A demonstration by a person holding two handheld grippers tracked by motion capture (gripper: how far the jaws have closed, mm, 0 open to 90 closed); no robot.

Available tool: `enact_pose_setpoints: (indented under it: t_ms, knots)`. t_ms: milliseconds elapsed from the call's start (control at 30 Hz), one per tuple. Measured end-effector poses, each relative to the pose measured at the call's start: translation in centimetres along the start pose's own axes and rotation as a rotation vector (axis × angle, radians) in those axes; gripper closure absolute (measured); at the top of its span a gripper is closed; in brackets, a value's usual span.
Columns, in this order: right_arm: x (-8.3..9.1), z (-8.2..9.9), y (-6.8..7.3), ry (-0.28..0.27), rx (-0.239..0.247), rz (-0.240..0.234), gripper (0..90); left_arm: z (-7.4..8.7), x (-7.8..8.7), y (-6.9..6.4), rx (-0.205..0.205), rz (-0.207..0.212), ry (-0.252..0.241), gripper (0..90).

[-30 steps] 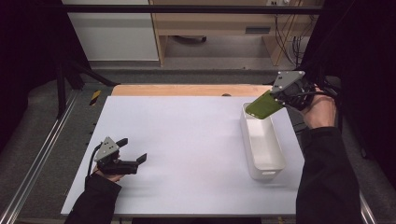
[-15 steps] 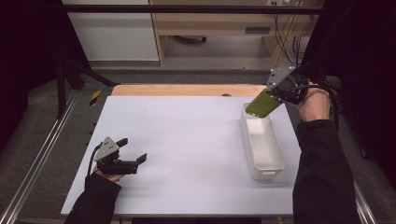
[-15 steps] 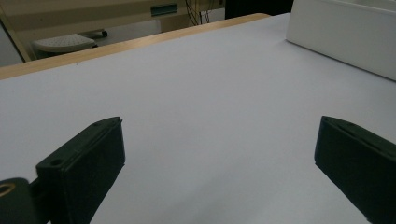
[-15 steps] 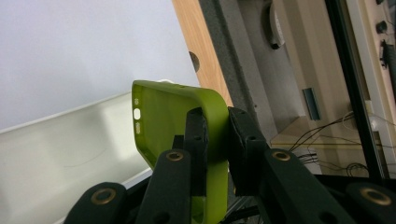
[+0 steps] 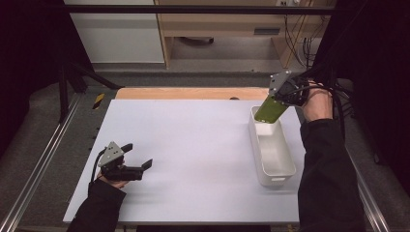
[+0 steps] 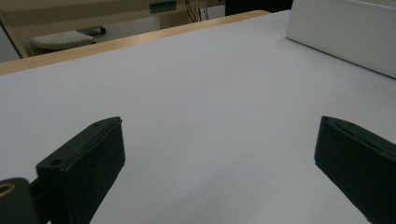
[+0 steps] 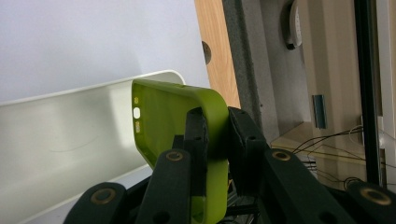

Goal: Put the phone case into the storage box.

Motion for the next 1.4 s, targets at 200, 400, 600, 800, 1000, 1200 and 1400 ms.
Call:
enact_pose_setpoints:
  t_ms: [200, 400, 600, 800, 1000, 1200, 1400]
  knots:
    - [-1.4, 0.0, -0.1, 0.023, 0.031, -0.025, 78.8, 0.2, -0.2, 0.0, 0.001, 0.006, 0.009, 1.4]
    - [-2.6, 0.1, -0.1, 0.058, 0.056, -0.042, 78.8, 0.3, -0.2, 0.0, 0.005, 0.006, 0.012, 1.4]
    - [-3.6, -0.2, -0.1, 0.062, 0.071, -0.055, 78.8, 0.3, -0.3, 0.0, 0.008, 0.006, 0.011, 1.4]
    - [-4.7, -0.3, 0.1, 0.070, 0.097, -0.080, 78.7, 0.4, -0.3, 0.0, 0.006, 0.011, 0.016, 1.4]
    - [-6.0, -0.3, 0.1, 0.093, 0.102, -0.088, 78.8, 0.4, -0.3, 0.1, 0.008, 0.010, 0.016, 1.4]
    - [-7.4, -0.5, 0.2, 0.112, 0.122, -0.106, 78.9, 0.5, -0.3, 0.1, 0.008, 0.012, 0.018, 1.4]
    - [-8.6, -0.4, 0.1, 0.132, 0.129, -0.115, 79.0, 0.5, -0.3, 0.1, 0.008, 0.015, 0.018, 1.4]
Point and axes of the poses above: each handheld gripper's, and its own axes: x roughly backward along the jaws, z roughly out of its underside, y roughly to its left, the point moved 8 cm from there along -x, roughly forward along the jaws, and after that the axes turned 11 degrees about -x, right-handed, at the moved point
